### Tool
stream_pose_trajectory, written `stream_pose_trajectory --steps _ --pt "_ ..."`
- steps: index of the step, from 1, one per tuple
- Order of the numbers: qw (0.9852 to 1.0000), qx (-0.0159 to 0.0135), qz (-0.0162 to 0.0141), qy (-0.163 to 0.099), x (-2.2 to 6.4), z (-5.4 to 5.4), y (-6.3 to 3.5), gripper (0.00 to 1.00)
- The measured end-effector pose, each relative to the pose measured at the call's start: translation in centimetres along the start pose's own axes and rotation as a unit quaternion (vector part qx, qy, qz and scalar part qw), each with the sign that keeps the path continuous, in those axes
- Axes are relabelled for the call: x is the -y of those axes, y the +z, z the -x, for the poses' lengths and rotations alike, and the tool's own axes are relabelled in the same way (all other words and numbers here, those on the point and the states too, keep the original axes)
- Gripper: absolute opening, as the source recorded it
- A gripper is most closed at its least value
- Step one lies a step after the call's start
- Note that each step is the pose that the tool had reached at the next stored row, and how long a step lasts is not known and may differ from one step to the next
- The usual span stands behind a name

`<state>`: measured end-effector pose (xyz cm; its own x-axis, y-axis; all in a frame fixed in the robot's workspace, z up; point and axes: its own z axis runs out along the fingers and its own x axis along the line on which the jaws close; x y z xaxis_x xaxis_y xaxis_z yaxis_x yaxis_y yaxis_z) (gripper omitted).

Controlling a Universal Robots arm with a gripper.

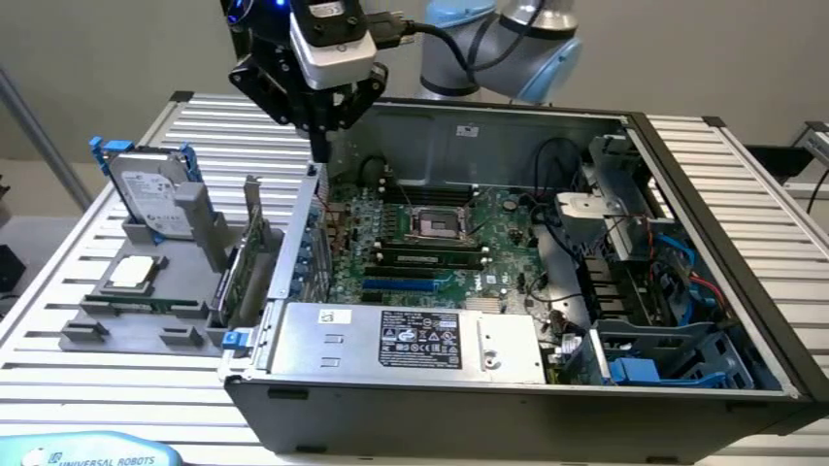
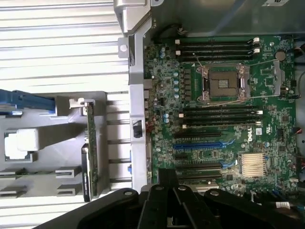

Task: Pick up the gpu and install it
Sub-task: 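Reach for the gpu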

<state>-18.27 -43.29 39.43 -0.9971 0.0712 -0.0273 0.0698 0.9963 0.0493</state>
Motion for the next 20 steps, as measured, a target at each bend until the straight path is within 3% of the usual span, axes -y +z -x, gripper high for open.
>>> stream_pose_trajectory --steps 10,20 --pt "1.0000 0.0000 0.0000 0.000 0.99 -4.5 0.28 0.11" --pt "1.0000 0.0000 -0.0002 0.000 1.61 -9.0 1.52 0.11"
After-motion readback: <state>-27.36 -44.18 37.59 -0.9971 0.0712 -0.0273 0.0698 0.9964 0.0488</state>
